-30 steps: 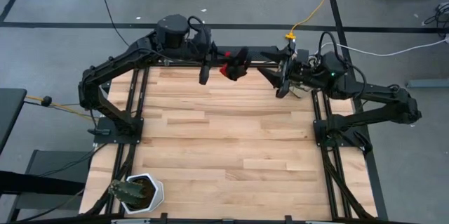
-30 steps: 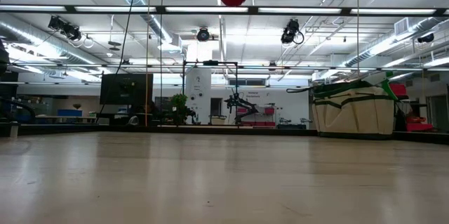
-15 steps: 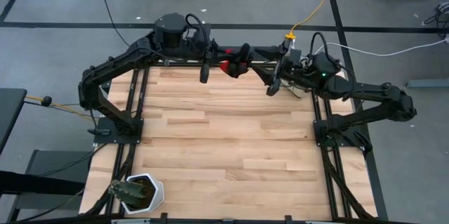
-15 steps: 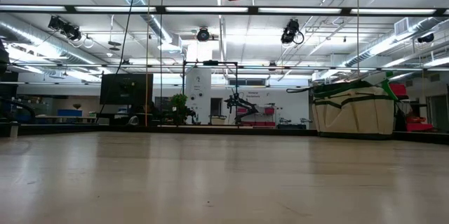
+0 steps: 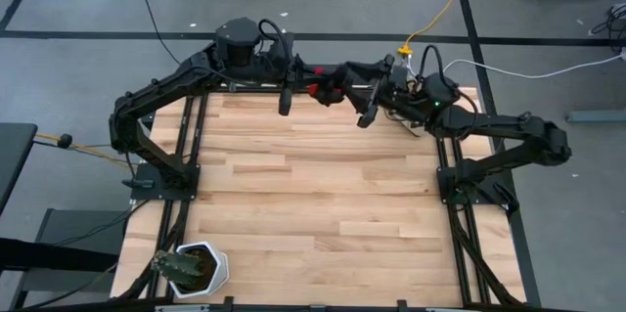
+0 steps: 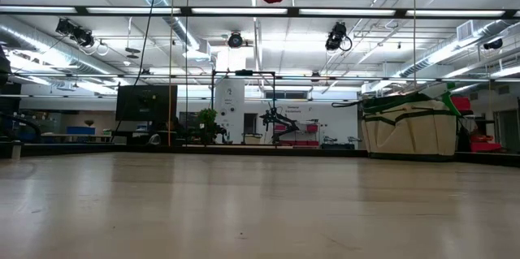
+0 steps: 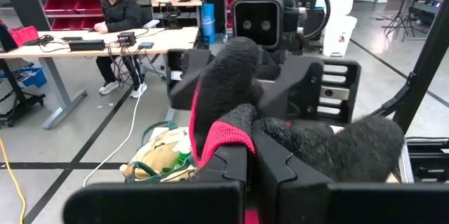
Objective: Pick & Place Garden tools in Gardening bag
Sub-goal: Put the red gloves scissors into the gardening bag
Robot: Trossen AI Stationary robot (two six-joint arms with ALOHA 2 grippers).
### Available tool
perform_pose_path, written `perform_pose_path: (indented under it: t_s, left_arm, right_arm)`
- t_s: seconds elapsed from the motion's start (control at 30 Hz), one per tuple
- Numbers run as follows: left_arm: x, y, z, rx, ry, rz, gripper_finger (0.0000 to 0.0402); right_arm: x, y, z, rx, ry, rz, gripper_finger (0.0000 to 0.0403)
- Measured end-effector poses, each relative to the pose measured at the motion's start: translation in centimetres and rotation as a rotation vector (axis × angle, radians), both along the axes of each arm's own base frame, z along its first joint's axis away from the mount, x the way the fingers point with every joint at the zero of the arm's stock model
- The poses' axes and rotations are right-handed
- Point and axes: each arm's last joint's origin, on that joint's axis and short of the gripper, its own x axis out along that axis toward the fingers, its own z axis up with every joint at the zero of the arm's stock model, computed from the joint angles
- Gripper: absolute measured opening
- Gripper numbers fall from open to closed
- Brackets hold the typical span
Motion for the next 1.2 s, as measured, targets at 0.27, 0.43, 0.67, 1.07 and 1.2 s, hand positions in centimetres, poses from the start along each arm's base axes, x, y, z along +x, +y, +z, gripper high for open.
perform_pose_path:
  t_s: [0.27,0.43,0.67,1.07,1.2]
  left_arm:
    - [0.0,0.0,0.0,0.001,-0.002,0.000,0.0005]
    - [0.0,0.0,0.0,0.001,-0.003,-0.001,0.0005]
    - [0.0,0.0,0.0,0.001,-0.002,-0.001,0.0005]
    - [0.0,0.0,0.0,0.001,-0.002,-0.004,0.0005]
    - [0.0,0.0,0.0,0.001,-0.002,-0.004,0.0005]
  right_arm:
    - [0.7,-0.7,-0.6,0.024,-0.007,-0.051,0.0284]
    - [1.3,-0.9,-0.7,0.017,-0.047,-0.051,0.0284]
    - [1.5,-1.4,-0.7,0.023,-0.076,-0.062,0.0284]
    - [1.4,-1.7,-0.7,0.040,-0.084,-0.056,0.0260]
    - [1.4,-1.7,-0.7,0.039,-0.083,-0.055,0.0234]
